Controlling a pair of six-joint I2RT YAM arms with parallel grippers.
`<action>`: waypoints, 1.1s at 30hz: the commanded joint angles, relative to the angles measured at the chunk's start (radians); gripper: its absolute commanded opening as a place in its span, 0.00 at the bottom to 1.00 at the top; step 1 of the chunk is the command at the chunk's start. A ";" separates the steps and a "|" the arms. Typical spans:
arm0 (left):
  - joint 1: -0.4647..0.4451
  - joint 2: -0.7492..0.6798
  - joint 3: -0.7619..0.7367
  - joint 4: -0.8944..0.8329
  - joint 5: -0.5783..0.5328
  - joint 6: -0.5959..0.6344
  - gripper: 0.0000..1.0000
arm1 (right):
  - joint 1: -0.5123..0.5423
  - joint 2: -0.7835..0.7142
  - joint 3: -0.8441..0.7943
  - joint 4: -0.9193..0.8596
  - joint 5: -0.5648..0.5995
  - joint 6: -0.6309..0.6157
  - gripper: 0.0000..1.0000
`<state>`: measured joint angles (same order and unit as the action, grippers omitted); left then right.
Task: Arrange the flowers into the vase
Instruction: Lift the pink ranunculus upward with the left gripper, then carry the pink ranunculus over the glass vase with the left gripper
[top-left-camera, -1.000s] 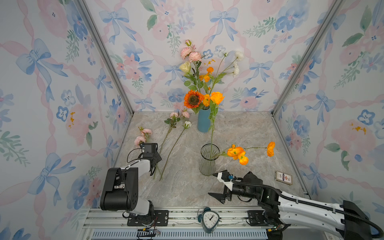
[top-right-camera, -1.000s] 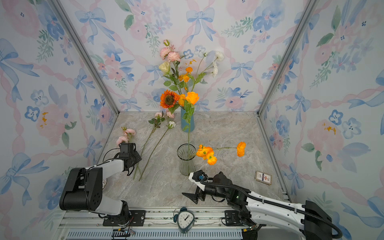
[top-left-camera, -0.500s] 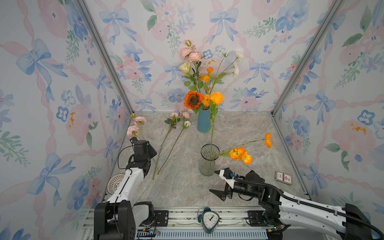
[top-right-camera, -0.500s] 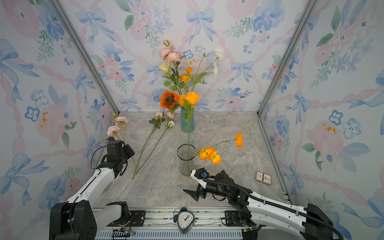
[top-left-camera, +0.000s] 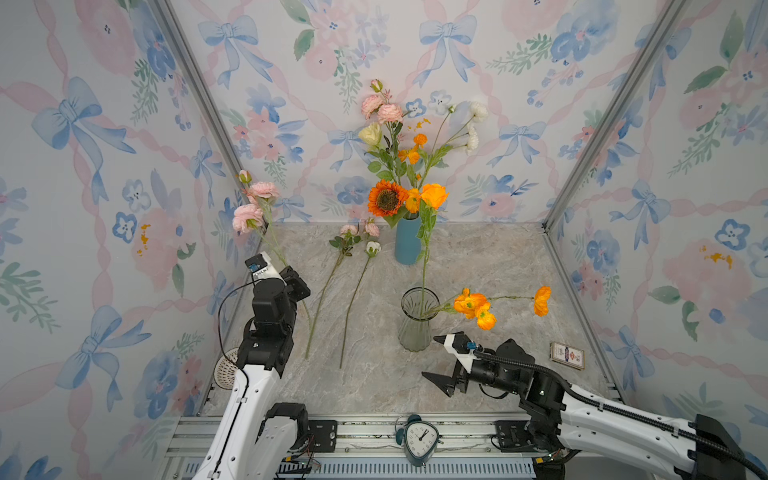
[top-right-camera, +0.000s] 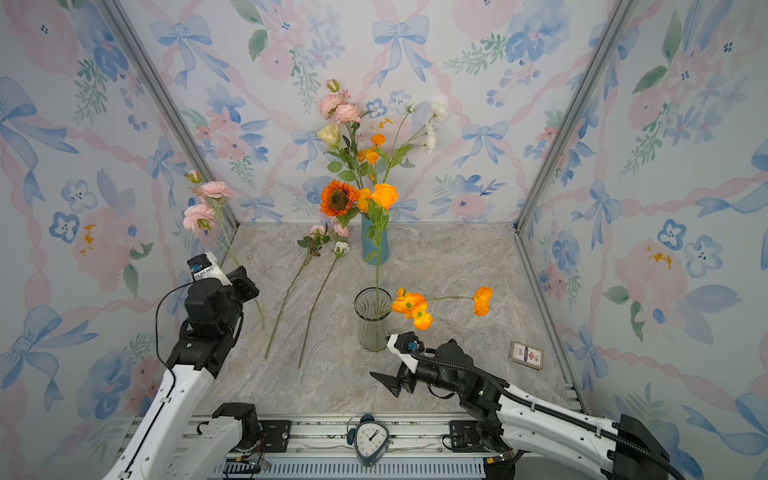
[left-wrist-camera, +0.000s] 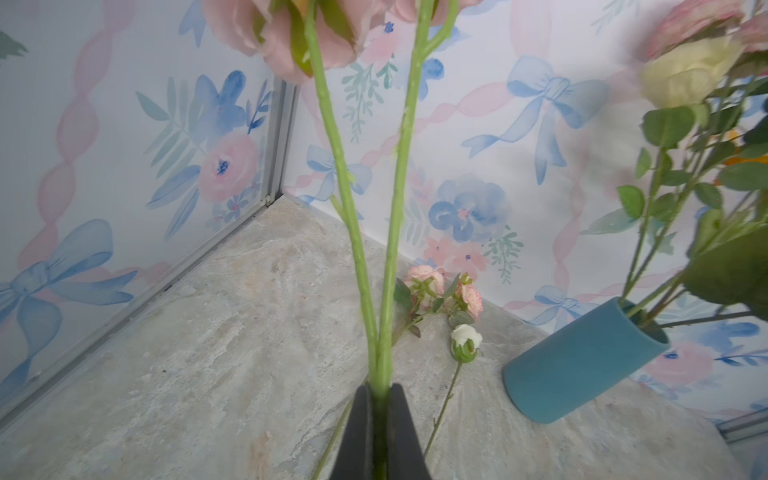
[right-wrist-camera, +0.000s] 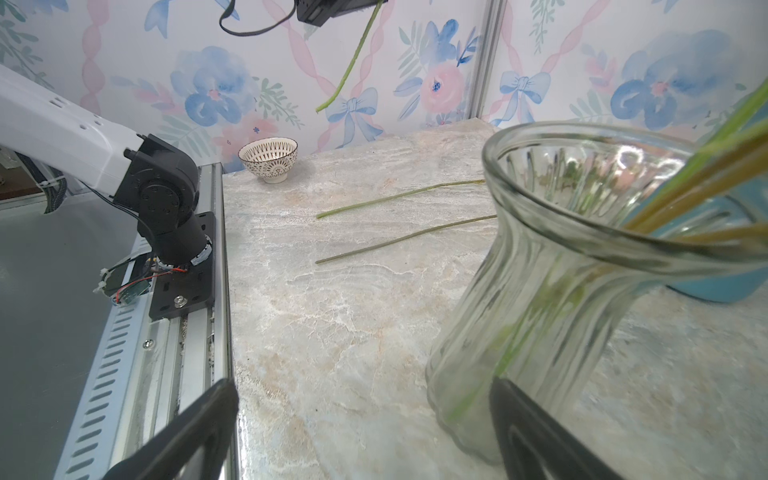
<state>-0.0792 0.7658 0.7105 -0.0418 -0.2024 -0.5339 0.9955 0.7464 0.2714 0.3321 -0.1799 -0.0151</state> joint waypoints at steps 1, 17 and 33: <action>-0.082 -0.067 0.040 0.153 0.087 -0.105 0.00 | -0.009 0.010 -0.009 0.012 -0.003 0.007 0.97; -0.671 0.191 -0.151 1.273 0.101 0.195 0.00 | -0.013 0.015 -0.006 0.031 0.027 0.013 0.97; -0.838 0.540 -0.121 1.631 0.119 0.368 0.00 | -0.032 0.007 -0.001 0.024 0.065 0.024 0.97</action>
<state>-0.9062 1.2865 0.5652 1.4754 -0.0704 -0.2138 0.9741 0.7647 0.2714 0.3439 -0.1196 -0.0067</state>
